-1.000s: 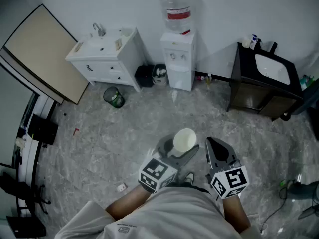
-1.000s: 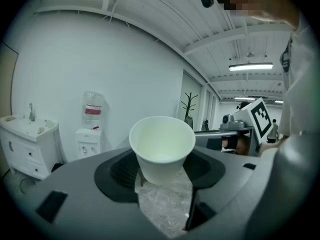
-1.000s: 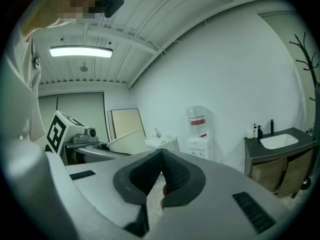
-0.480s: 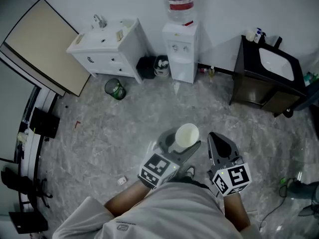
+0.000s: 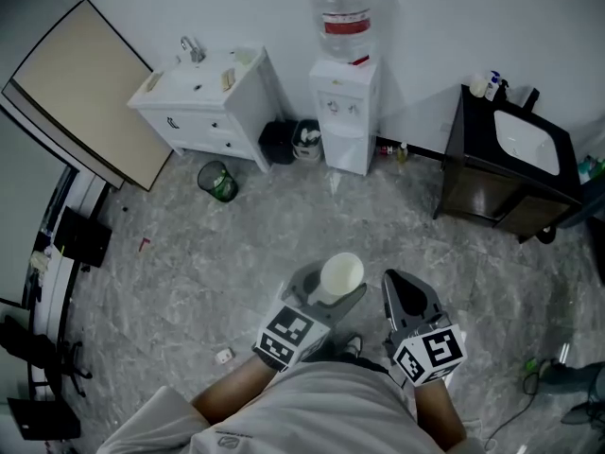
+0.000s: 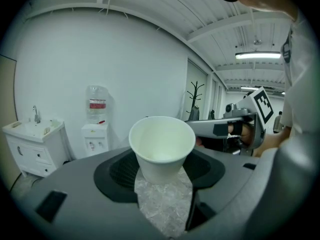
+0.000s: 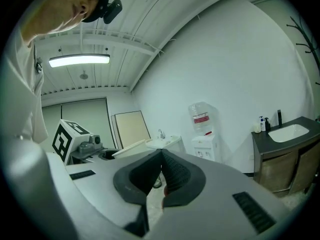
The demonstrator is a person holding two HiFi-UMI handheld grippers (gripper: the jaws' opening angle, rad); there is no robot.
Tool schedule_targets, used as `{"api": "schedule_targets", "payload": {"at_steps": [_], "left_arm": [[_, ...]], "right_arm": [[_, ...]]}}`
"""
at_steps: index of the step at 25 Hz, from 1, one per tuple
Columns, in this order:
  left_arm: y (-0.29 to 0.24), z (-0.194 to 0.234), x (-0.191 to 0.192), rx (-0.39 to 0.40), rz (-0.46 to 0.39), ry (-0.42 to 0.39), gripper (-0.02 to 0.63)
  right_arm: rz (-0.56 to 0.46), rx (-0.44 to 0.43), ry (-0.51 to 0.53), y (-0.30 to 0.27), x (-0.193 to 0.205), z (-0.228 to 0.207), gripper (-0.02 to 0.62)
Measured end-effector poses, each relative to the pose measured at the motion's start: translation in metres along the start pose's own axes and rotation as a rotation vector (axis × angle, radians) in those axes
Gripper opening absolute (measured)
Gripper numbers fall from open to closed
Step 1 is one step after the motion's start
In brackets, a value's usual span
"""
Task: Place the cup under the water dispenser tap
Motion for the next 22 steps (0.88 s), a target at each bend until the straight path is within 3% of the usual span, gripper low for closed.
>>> {"api": "schedule_targets", "payload": {"at_steps": [9,22], "left_arm": [[-0.050,0.088,-0.005,-0.028,0.000,0.025,0.265],[-0.155,0.275,-0.055,0.061,-0.008,-0.063,0.265]], "right_arm": [[0.018,-0.002,0.011,-0.088,-0.008,-0.043,0.014],[-0.006,0.095,0.026,-0.274,-0.055,-0.118,0.014]]}}
Point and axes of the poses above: the fingertips, and each gripper's own axes: y backward along the fingers, z to its left, x out of its underside, the point moved 10 cm from there along y, backward along the fingers, and after that the axes turned 5 degrees about -x, right-handed, at the moved point
